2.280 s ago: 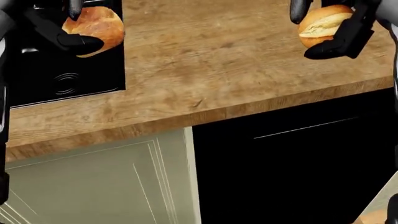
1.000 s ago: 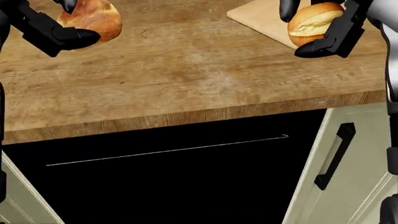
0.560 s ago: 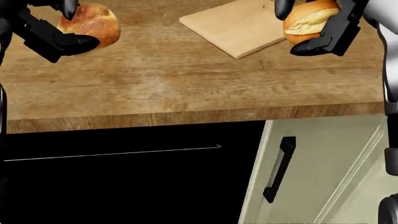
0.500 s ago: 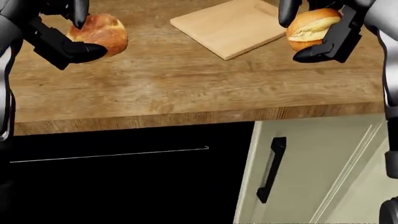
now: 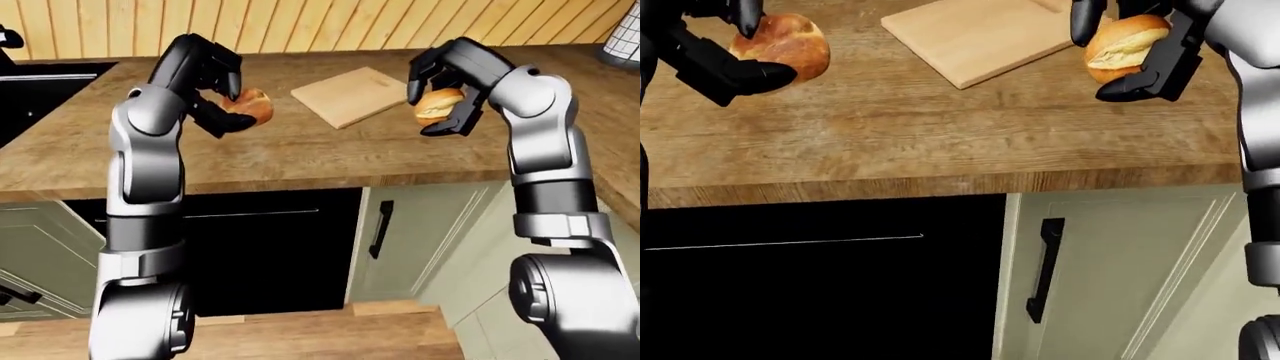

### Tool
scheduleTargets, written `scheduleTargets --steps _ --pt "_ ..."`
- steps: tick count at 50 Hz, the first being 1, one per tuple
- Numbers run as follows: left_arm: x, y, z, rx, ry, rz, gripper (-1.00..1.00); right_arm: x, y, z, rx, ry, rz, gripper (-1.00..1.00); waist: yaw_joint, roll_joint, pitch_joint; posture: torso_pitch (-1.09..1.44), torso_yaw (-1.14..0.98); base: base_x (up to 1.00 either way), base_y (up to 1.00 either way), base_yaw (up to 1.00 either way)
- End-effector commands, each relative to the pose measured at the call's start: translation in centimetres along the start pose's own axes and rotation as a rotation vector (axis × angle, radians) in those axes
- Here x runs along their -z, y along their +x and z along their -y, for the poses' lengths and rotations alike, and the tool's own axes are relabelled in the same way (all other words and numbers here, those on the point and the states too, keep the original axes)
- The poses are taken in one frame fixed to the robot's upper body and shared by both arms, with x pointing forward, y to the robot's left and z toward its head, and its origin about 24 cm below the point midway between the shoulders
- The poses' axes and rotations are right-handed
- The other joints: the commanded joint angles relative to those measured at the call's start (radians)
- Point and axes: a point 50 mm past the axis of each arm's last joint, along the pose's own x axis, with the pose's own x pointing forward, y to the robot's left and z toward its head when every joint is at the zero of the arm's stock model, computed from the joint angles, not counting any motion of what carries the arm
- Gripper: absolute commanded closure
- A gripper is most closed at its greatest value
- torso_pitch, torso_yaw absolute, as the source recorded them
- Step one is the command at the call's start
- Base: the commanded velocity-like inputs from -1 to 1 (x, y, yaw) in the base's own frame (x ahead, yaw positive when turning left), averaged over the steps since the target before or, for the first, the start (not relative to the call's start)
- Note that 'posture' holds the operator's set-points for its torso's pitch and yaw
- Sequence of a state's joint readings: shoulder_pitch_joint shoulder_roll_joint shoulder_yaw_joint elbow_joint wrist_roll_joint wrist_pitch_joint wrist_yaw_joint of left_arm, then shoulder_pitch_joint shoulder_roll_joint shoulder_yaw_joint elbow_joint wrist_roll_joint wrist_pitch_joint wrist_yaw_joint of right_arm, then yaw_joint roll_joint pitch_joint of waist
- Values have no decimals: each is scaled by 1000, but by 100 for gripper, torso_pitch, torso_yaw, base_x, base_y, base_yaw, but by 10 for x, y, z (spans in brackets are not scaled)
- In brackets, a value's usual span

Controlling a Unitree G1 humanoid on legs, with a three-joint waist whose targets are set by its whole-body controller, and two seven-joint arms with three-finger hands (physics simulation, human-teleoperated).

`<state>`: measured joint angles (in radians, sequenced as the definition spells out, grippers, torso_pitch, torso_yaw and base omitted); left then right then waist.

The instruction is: Place all breads on the cutting board.

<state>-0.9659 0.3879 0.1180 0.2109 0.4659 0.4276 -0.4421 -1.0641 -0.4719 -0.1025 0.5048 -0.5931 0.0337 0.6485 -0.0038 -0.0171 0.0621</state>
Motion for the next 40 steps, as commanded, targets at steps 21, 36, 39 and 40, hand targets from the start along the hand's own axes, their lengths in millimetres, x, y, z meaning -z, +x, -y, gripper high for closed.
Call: scheduleTargets --steps 21,36,39,40 --pt "-21 -3 -17 -66 21 82 100 -22 -3 22 100 -60 88 100 8 -70 -65 0 0 0 -38 0" --pt "-23 -3 -17 -65 24 85 100 -20 -5 26 119 -37 77 100 -11 20 -36 0 0 0 1 60" --pt "-24 -2 -16 -62 26 87 100 -19 -4 26 125 -38 75 100 -18 75 -60 0 0 9 -4 0" --pt "-23 -1 -15 -62 26 86 100 -19 -4 26 123 -38 75 100 -8 63 -40 0 0 54 -27 0"
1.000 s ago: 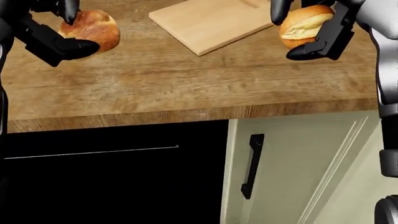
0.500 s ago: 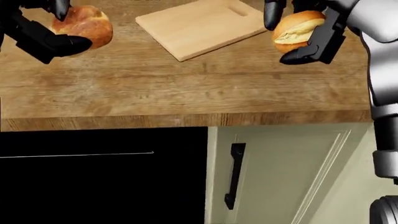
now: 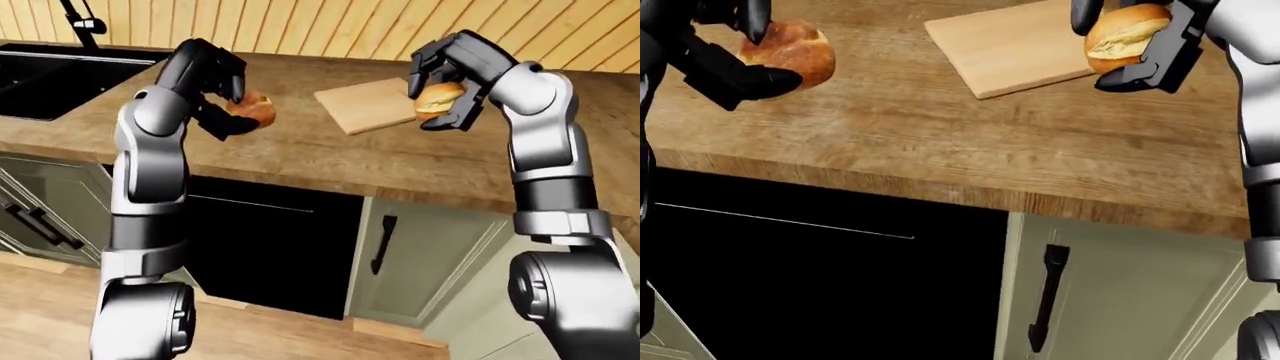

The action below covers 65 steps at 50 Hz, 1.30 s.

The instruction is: Place all breads on the cutting board.

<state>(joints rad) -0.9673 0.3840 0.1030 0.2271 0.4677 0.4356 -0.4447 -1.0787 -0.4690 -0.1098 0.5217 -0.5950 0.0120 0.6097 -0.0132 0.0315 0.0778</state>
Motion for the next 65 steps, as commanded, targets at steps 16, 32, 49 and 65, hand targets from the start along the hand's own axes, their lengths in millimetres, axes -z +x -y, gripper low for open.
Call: scheduleTargets --steps 16,32,49,65 --pt "-23 -6 -21 -85 24 102 100 -17 -6 23 82 -32 62 100 65 -79 -43 0 0 61 -30 0" --pt "-22 -8 -24 -92 22 101 100 -22 -4 23 81 -48 77 100 25 -10 -57 0 0 11 -9 0" --pt "-26 -10 -31 -100 25 107 100 -35 -4 25 70 -62 107 100 26 -68 -33 0 0 0 0 0" --pt "-26 -11 -36 -114 27 104 100 -54 2 28 77 -61 146 100 3 -31 -65 0 0 0 0 0"
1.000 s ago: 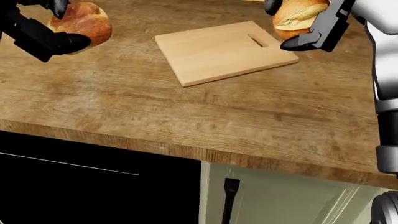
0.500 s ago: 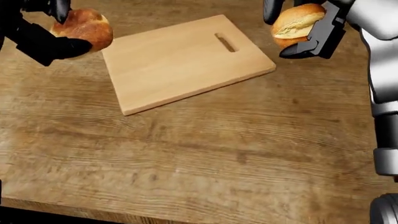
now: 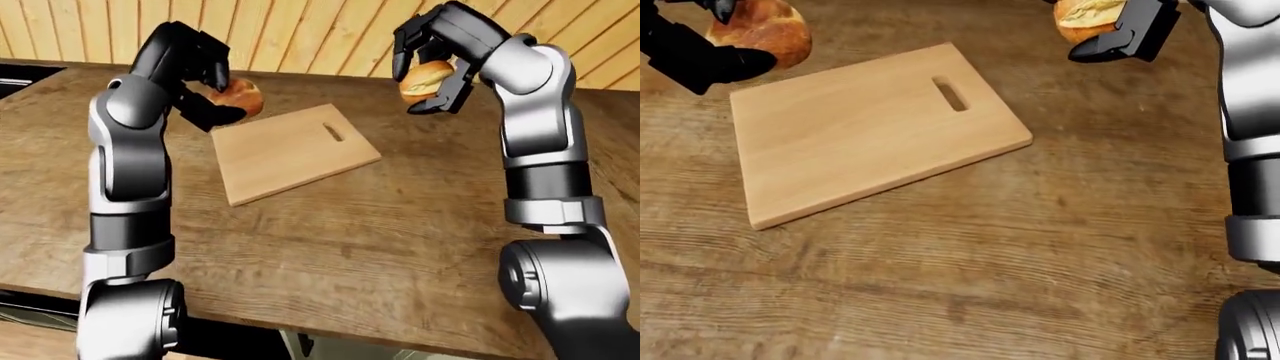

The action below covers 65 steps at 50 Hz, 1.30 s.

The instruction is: Place all breads on the cutting board.

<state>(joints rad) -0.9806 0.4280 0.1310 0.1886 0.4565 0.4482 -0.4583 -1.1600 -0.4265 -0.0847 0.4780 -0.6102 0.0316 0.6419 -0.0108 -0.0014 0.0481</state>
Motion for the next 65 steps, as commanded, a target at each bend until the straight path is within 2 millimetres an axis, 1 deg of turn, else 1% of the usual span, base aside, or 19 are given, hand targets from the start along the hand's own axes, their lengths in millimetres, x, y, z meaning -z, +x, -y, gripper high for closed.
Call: scheduleTargets --steps 1,5,9,15,21,25,40,48,56,61,63,65 --pt "-21 -4 -16 -64 20 83 100 -16 -2 18 69 -26 54 100 1 1 -35 0 0 0 0 0" --pt "-19 -4 -18 -67 20 80 100 -25 3 18 69 -24 69 100 1 0 -33 0 0 0 0 0" --pt "-18 -4 -19 -67 19 81 100 -35 13 12 61 -17 89 100 1 3 -29 0 0 0 0 0" --pt "-18 -4 -20 -67 19 80 100 -46 26 -5 31 11 121 100 0 8 -26 0 0 0 0 0" --pt "-16 -5 -20 -68 17 80 100 -58 39 -34 -12 40 157 100 -1 13 -25 0 0 0 0 0" --pt "-15 -5 -21 -70 16 79 100 -62 43 -43 -31 39 163 100 -1 17 -25 0 0 0 0 0" --pt "-12 -4 -19 -68 14 78 100 -68 63 -77 -50 73 170 100 0 25 -32 0 0 0 0 0" --pt "-8 -4 -20 -69 12 75 100 -71 69 -92 -56 78 168 100 1 29 -36 0 0 0 0 0" --pt "-6 -4 -21 -73 10 73 100 -74 71 -103 -81 69 167 100 3 31 -39 0 0 0 0 0" --pt "-5 -4 -21 -73 10 72 100 -73 71 -105 -89 68 166 94 3 31 -40 0 0 0 0 0" --pt "-5 -4 -21 -71 11 73 100 -73 71 -107 -94 69 166 80 4 31 -41 0 0 0 0 0" --pt "-5 -4 -21 -73 11 71 100 -72 71 -109 -98 67 164 76 4 31 -41 0 0 0 0 0"
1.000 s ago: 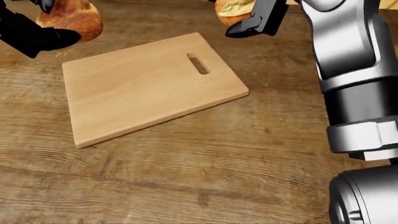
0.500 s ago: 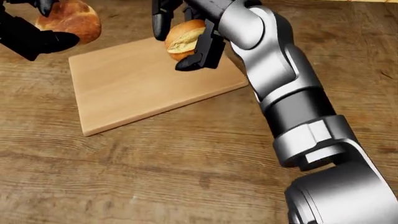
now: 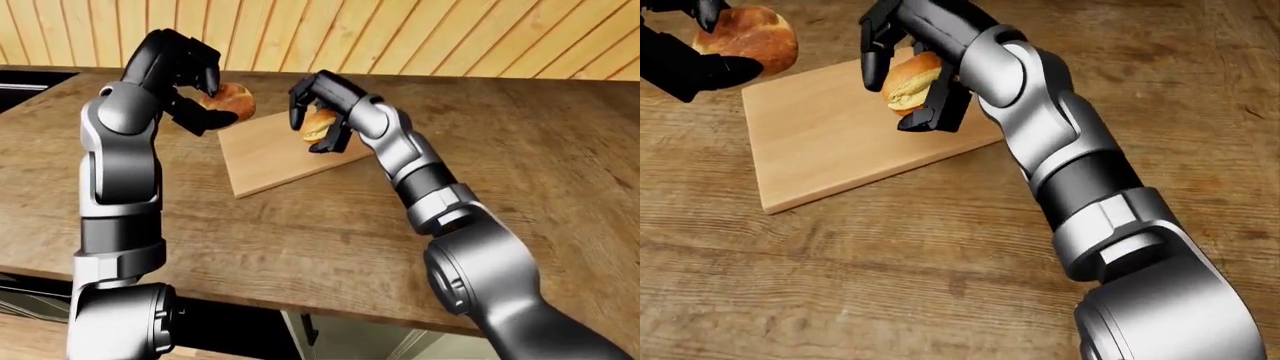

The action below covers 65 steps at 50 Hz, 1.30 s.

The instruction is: Place all breads on the cutting board.

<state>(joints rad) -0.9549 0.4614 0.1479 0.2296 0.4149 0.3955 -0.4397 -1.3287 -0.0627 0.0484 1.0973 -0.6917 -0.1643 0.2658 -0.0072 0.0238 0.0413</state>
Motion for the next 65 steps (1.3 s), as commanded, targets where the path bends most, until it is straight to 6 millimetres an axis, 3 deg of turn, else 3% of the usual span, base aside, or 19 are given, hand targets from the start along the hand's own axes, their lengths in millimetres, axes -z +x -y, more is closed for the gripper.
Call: scheduleTargets --steps 1,15,17,20,33,42,50,54,57,58,59,63,65 --pt "-20 -3 -16 -64 19 81 100 -18 0 20 70 -27 67 75 0 6 -34 0 0 0 0 0" --pt "-20 -2 -17 -65 21 81 100 -15 1 13 42 -34 58 46 -2 7 -36 0 0 0 0 0" --pt "-20 -2 -17 -65 21 82 100 -14 0 13 39 -35 56 26 -2 7 -36 0 0 0 0 0" --pt "-20 -2 -16 -63 21 81 100 -12 0 10 33 -34 52 16 -2 6 -36 0 0 0 0 0" --pt "-21 -5 -18 -66 21 82 100 -9 0 8 19 -30 46 -5 -4 7 -34 0 0 0 0 0" --pt "-21 -5 -17 -64 22 81 100 -5 -2 7 17 -30 38 -4 -4 6 -33 0 0 0 0 0" --pt "-19 -3 -13 -60 22 78 100 -5 -7 26 46 -27 37 -6 -2 4 -32 0 0 0 0 0" --pt "-20 -3 -10 -56 21 80 100 -5 -9 29 54 -24 40 -16 -1 2 -32 0 0 0 0 0" --pt "-19 -2 -9 -52 21 79 100 -4 -11 32 55 -26 40 -34 -2 1 -32 0 0 0 0 0" --pt "-19 -1 -8 -52 19 78 100 -4 -12 35 59 -27 41 -60 -2 0 -32 0 0 0 0 0" --pt "-19 0 -6 -50 19 77 100 -4 -13 37 64 -28 42 -73 -2 -1 -32 0 0 0 0 0" --pt "-16 5 1 -39 15 70 100 -3 -17 44 75 -26 43 -83 0 -2 -32 0 0 0 0 0" --pt "-13 8 5 -33 14 62 100 -2 -19 47 78 -27 42 -100 1 -3 -32 0 0 0 0 0"
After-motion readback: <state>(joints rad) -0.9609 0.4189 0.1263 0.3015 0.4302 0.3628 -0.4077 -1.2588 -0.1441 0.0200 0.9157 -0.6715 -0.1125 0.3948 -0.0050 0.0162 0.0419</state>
